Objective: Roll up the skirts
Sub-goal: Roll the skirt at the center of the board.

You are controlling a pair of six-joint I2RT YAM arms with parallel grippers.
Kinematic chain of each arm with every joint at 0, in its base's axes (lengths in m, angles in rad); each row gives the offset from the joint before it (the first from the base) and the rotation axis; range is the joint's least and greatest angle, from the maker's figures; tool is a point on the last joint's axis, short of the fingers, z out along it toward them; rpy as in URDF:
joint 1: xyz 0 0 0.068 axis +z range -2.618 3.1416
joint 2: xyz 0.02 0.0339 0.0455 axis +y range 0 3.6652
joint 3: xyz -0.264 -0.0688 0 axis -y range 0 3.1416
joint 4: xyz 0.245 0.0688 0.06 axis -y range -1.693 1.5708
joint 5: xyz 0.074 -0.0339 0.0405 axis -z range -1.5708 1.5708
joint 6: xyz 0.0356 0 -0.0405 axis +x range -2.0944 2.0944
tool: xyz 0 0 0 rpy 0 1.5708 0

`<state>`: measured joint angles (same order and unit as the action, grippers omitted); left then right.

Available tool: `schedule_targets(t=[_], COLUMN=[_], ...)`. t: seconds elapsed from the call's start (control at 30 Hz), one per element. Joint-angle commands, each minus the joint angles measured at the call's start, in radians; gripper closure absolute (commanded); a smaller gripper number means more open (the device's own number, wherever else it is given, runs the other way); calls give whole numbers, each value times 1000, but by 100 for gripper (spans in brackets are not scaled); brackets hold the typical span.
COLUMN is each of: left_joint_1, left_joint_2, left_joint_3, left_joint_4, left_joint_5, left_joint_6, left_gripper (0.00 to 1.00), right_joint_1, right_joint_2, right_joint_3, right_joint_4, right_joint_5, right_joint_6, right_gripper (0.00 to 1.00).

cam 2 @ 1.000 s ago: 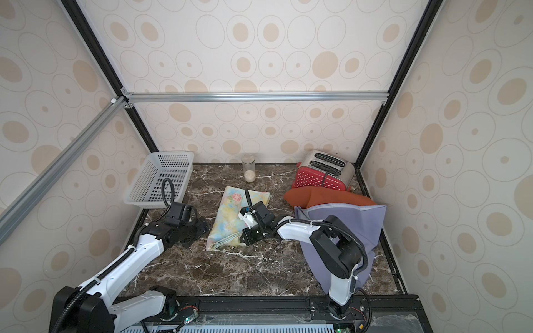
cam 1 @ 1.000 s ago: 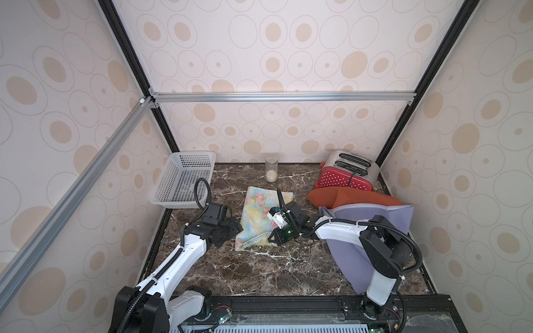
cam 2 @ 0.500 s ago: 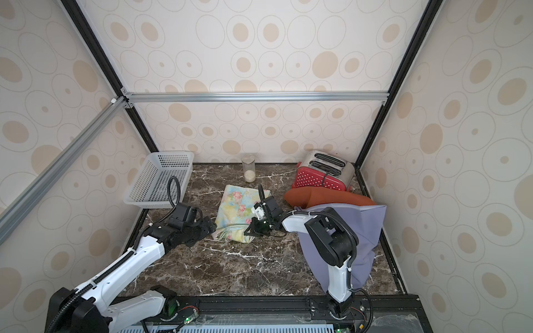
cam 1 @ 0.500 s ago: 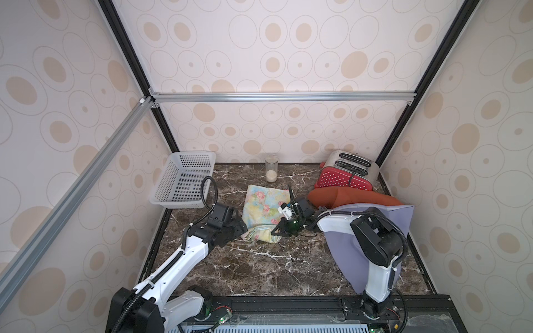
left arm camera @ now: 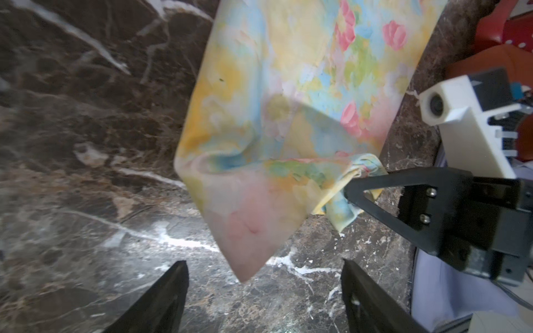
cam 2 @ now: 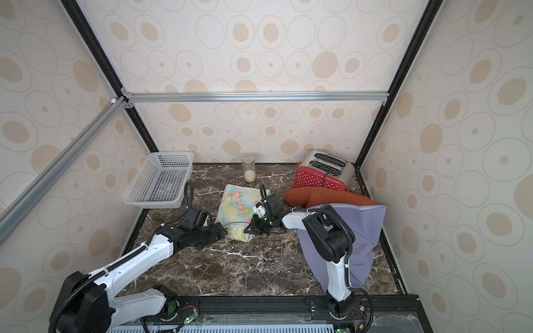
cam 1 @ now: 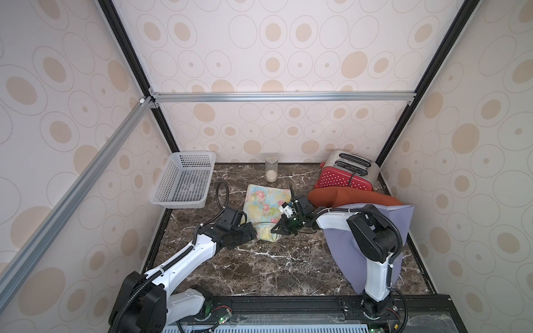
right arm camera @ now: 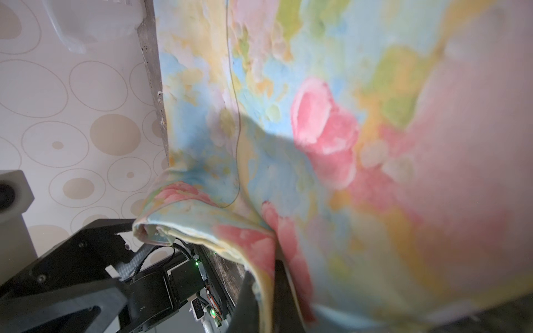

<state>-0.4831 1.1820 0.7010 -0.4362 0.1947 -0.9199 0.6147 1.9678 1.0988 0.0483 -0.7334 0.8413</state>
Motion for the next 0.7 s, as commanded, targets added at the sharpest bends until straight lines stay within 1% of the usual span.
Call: schedule_targets(t=[0.0, 0.1, 0.13, 0.3, 0.43, 0.47, 0.57, 0.63, 0.67], left_joint_1=[-35, -80, -91, -95, -93, -91, -70, -40, -27], left_joint_2=[-3, 36, 52, 79, 130, 149, 201, 236, 247], left_joint_3=[-15, -23, -25, -50, 20, 37, 71, 97, 105], left_joint_4=[100, 140, 139, 134, 126, 122, 131, 132, 136], left_joint_5=[44, 35, 16, -120, -193, -209, -233, -229, -229], left_joint_6=[5, 10, 8, -29, -14, -9, -2, -2, -3], left_gripper=[20, 22, 23, 27, 34, 37, 54, 70, 76], right_joint_1=[-9, -15, -19, -21, -25, -26, -28, -31, -32], right_joint_2=[19, 28, 29, 40, 46, 48, 48, 47, 48], right_joint_3=[19, 21, 22, 22, 25, 26, 20, 17, 17], right_joint_4=[-18, -17, -15, -5, -16, -21, -25, -29, -31], right_joint_5=[-6, -10, -12, -20, -21, -21, -19, -18, -22], right_joint_6=[12, 14, 16, 30, 28, 25, 24, 21, 19], right_gripper=[100, 100, 100, 100, 100, 100, 100, 100, 100])
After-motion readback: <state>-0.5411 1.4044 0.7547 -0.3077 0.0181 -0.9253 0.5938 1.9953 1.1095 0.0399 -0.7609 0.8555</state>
